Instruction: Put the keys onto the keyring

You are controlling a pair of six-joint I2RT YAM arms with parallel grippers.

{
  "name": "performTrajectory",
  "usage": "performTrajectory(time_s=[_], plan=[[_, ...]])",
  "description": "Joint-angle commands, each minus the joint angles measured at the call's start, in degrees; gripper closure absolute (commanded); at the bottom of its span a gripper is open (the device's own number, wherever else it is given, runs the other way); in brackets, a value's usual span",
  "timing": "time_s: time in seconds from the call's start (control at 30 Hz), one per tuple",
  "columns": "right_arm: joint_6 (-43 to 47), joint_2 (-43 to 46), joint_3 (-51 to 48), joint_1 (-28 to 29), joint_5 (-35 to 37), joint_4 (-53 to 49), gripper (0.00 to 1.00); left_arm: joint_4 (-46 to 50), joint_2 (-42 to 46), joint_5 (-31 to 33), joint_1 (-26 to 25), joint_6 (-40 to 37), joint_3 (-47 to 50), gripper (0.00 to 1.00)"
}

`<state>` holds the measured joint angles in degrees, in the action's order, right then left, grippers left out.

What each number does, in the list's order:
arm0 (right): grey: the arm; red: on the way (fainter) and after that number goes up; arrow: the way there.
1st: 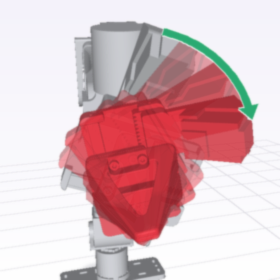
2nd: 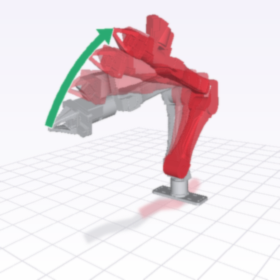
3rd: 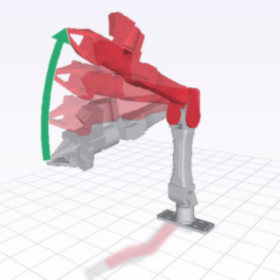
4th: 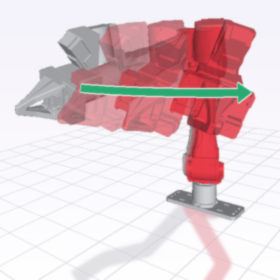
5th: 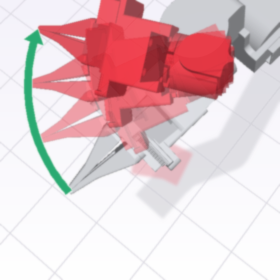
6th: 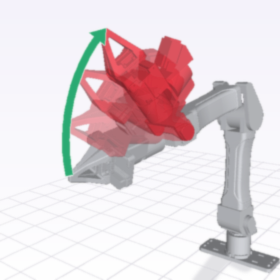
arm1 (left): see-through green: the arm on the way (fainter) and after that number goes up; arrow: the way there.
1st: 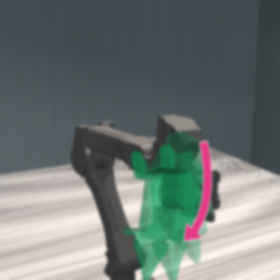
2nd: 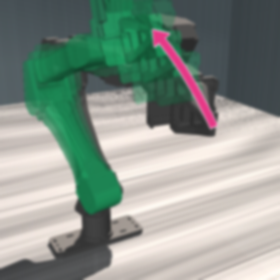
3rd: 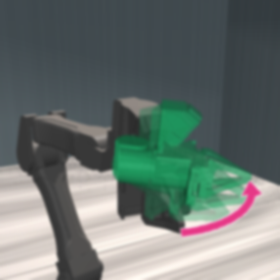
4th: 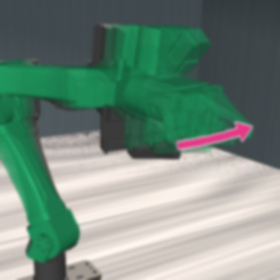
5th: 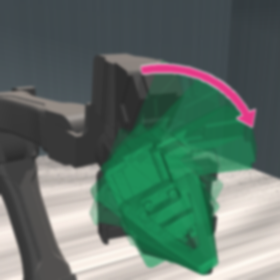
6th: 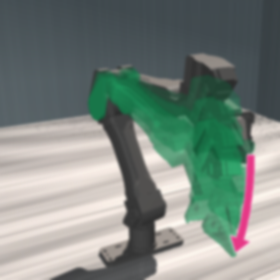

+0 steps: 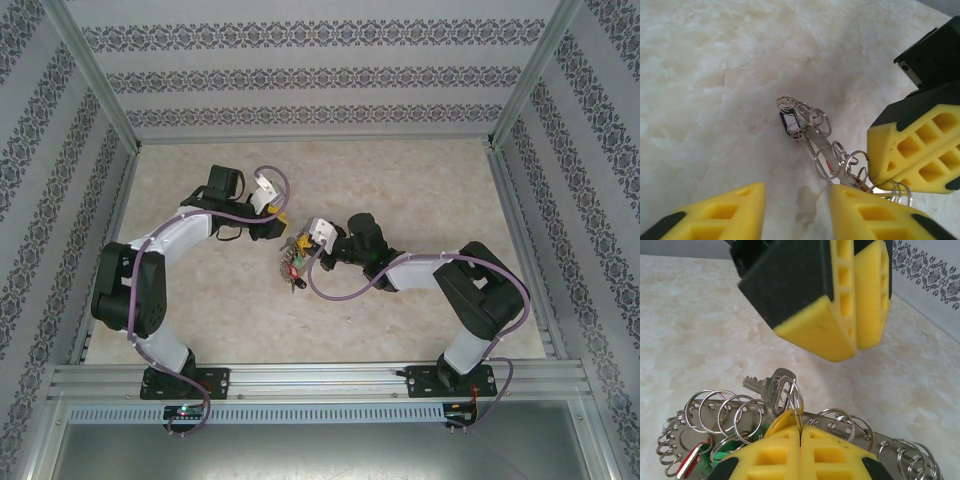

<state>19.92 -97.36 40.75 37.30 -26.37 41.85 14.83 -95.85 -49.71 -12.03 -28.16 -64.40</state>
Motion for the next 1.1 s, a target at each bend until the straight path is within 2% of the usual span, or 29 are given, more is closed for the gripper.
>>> performTrajectory(time_s=[0.0, 0.2, 0.3, 0.47, 0.57, 0.67, 0.83, 1.07], plan=[[0.92, -0.72, 0.34, 0.58, -0.19, 3.14, 1.0, 2.6, 0.78, -3.12, -0.62, -0.28, -1.13, 0.69], [0.13, -1.23, 0.12, 0.78, 0.68, 4.5, 1.0, 3.61, 4.88, -8.16, -1.07, 2.28, 3.62, 0.69], [-0.03, -1.51, 0.19, 1.07, 0.95, 5.04, 1.0, 4.08, 5.28, -6.76, -1.96, 3.44, 4.95, 0.69], [-0.63, -1.87, 0.37, 1.11, 0.79, 5.53, 1.0, -0.24, 5.43, 0.44, -2.72, 8.1, 7.24, 0.67], [-1.12, -1.95, 0.46, 1.02, 0.79, 5.57, 1.0, 0.78, 5.08, -3.78, -2.81, 8.18, 6.92, 0.69], [-1.47, -2.04, 0.47, 1.07, 1.15, 5.74, 1.0, 4.0, 6.32, -7.88, -3.52, 5.1, 8.13, 0.77], [-1.7, -2.13, 0.82, 1.15, 0.99, 5.88, 1.0, 2.43, 8.77, -9.38, -3.61, 5.66, 12.19, 0.8], [-1.85, -2.22, 1.52, 1.35, 1.46, 5.62, 1.0, 3.88, 6.21, -10.14, -3.67, 5.46, 9.69, 0.82]])
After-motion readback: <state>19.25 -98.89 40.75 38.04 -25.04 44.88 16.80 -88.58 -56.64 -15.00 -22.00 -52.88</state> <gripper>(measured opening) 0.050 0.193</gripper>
